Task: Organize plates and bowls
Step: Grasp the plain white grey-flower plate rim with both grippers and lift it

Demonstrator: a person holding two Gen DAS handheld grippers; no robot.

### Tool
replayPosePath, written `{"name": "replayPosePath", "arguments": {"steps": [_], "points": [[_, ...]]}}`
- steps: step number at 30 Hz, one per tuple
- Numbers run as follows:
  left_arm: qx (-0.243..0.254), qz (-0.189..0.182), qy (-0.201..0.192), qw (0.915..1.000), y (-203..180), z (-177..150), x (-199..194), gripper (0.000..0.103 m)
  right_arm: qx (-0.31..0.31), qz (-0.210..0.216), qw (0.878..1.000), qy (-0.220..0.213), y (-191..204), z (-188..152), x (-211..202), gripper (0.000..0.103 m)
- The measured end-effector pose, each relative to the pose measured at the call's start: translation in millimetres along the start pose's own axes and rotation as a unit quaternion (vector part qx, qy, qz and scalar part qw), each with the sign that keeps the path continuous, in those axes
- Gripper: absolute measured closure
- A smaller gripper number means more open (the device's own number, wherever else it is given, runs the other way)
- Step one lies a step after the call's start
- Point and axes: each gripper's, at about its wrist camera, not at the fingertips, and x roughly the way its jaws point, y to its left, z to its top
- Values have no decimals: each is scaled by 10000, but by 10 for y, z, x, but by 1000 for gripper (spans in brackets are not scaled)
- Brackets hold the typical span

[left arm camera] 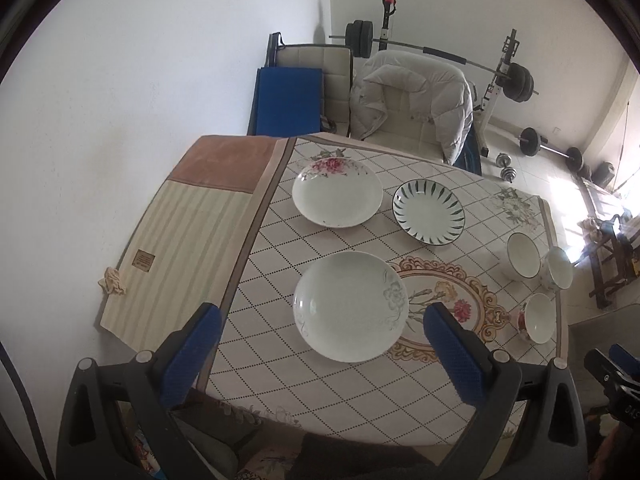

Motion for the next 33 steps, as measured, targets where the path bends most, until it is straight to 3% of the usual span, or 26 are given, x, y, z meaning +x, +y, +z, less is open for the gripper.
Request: {"name": "replayPosePath", "arguments": {"steps": [2, 4, 9, 13, 17, 20, 25, 27, 32, 33], "points": [[-34, 8, 328, 9995, 143, 30, 389, 1, -81, 88, 9990, 437, 117, 73, 481, 0], [-91, -103, 698, 9975, 280, 64, 814, 9, -134, 319, 9962, 795, 264, 118, 964, 0], [-108, -506, 1731, 9835, 535, 119, 1920, 44, -190, 533, 9867, 1526, 685, 248, 2061, 0], [-38, -741, 2238, 9718, 677, 262, 2581, 58, -11, 657, 9804, 1859, 977, 462, 2739, 1], [218, -1057, 2787, 9543, 703, 364, 3131, 60, 2, 516, 9737, 2220, 1225, 704, 3377, 6], [640, -1142, 3160, 9397, 572, 259, 3437, 60, 84, 443, 9622, 2686, 1273, 710, 3788, 16], [973, -1343, 3488, 9224, 399, 67, 3648, 63, 334, 501, 9429, 3276, 1227, 538, 4201, 44], [1036, -1407, 3406, 9238, 369, 74, 3616, 70, 383, 621, 9386, 3372, 1226, 459, 4251, 47], [1089, -1424, 3352, 9249, 350, 39, 3588, 74, 329, 765, 9272, 3652, 1281, 252, 4361, 61], [1076, -1419, 3336, 9257, 354, 32, 3579, 75, 278, 780, 9316, 3540, 1301, 250, 4340, 62]]}}
